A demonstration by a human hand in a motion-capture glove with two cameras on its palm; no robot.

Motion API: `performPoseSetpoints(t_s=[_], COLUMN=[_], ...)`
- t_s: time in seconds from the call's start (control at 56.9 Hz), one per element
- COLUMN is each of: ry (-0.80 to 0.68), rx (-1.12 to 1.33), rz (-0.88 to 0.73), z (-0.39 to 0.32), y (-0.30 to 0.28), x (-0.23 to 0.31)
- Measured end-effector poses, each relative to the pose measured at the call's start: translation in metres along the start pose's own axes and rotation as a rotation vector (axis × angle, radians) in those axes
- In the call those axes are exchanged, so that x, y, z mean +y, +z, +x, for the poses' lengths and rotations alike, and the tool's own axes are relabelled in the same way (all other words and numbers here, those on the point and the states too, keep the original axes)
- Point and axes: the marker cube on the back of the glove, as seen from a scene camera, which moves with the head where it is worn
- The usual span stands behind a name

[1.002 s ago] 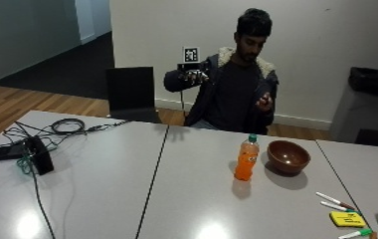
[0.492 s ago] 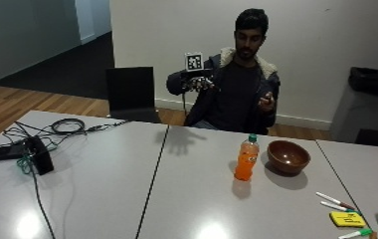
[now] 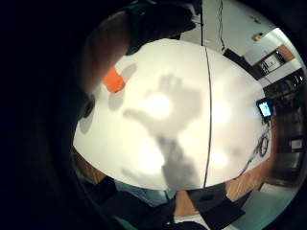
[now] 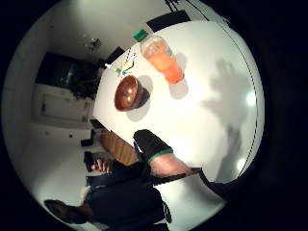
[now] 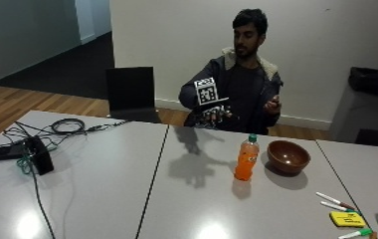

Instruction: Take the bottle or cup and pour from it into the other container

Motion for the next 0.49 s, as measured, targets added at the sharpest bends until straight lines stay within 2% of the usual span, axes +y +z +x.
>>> performPoseSetpoints(t_s=[0.105, 0.193, 0.299, 0.369, 0.492], ry=[0.041, 0.040, -0.026, -0.014, -0.022], rx=[-0.052, -0.188, -0.563, -0.839, -1.003], rz=[-0.057, -0.101, -0.206, -0.193, -0.203], z=[0.005, 0.007, 0.004, 0.001, -0.001], y=[0.027, 0.047, 0.070, 0.084, 0.110], x=[-0.031, -0.057, -0.087, -0.109, -0.124])
